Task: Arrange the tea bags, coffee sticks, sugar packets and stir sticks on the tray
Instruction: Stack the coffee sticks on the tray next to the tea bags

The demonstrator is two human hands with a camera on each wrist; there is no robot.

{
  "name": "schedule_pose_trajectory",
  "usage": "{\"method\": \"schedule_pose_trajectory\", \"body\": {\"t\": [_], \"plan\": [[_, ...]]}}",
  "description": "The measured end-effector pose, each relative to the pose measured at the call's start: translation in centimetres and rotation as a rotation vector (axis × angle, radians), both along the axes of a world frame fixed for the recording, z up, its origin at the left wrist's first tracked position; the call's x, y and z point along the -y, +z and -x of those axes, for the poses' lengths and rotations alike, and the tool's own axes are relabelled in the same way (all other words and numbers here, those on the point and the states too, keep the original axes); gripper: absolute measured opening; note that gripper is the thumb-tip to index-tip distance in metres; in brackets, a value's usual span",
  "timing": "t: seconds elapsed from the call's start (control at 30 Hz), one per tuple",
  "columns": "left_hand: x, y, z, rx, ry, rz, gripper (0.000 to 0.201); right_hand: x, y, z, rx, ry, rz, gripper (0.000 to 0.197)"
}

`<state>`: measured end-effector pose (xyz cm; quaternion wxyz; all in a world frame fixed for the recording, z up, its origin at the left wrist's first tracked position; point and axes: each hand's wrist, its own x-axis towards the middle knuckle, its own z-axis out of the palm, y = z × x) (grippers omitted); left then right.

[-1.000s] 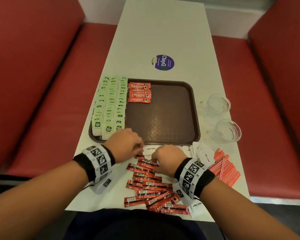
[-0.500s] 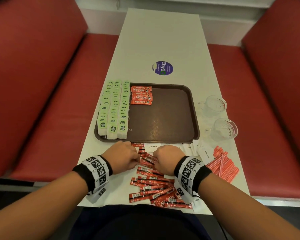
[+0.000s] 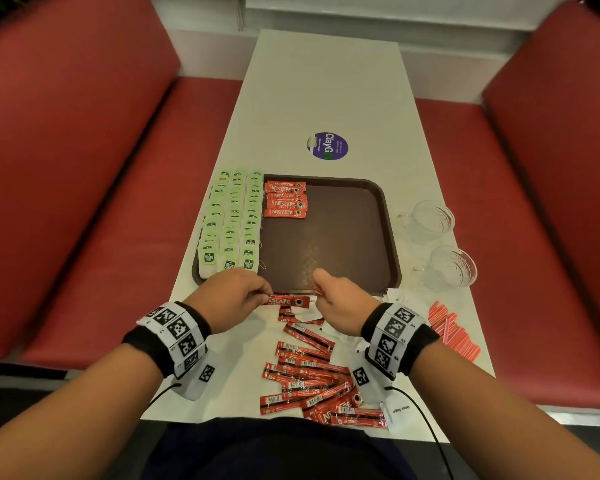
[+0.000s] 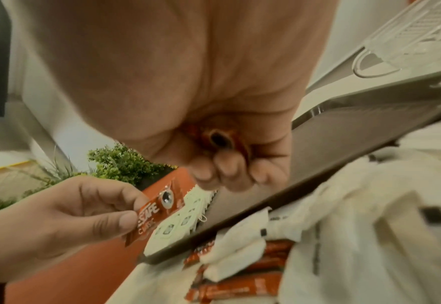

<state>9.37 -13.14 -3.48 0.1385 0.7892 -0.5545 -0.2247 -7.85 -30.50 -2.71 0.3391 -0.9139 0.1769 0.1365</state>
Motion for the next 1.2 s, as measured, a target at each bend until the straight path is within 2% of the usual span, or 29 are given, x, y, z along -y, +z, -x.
{"method": "schedule_pose_trajectory", "body": {"t": [0.07,0.4,0.53,0.63,0.77,0.87,1.0,1.2], "plan": [[0.4,0.3,-0.1,0.005,0.008,0.034,0.015,0.1,0.4,-0.5,0.069,-0.021,-0.041,0.004],[2.8,0.9,-0.5,-0.045,0.049,0.129,0.01,1.7,0.0,-2.6,0.168,0.031,0.005,0.01],[4.5,1.2,-0.7,0.014,0.044,0.165,0.013,2.5,0.2,-3.1,0.198,-0.047,0.025,0.01],[6.3,1.1,-1.7,0.035,0.091,0.137,0.009,3.2,0.2,-3.2,0.246,-0.177,0.018,0.012],[9.6,0.1,-4.6,0.106,0.224,0.06,0.007,4.3,0.5,-3.1,0.223,-0.292,-0.073,0.016],[12.2,-1.1,-6.7,0.199,0.25,-0.059,0.01,5.0,0.7,-3.0,0.211,-0.302,-0.091,0.008],[15.3,-2.3,-8.7,0.3,0.223,-0.202,0.009,5.6,0.9,-3.2,0.185,-0.306,-0.112,0.008],[17.8,-3.7,-10.8,0.355,0.233,-0.26,0.01,5.8,0.4,-3.5,0.151,-0.283,-0.116,0.006]]}}
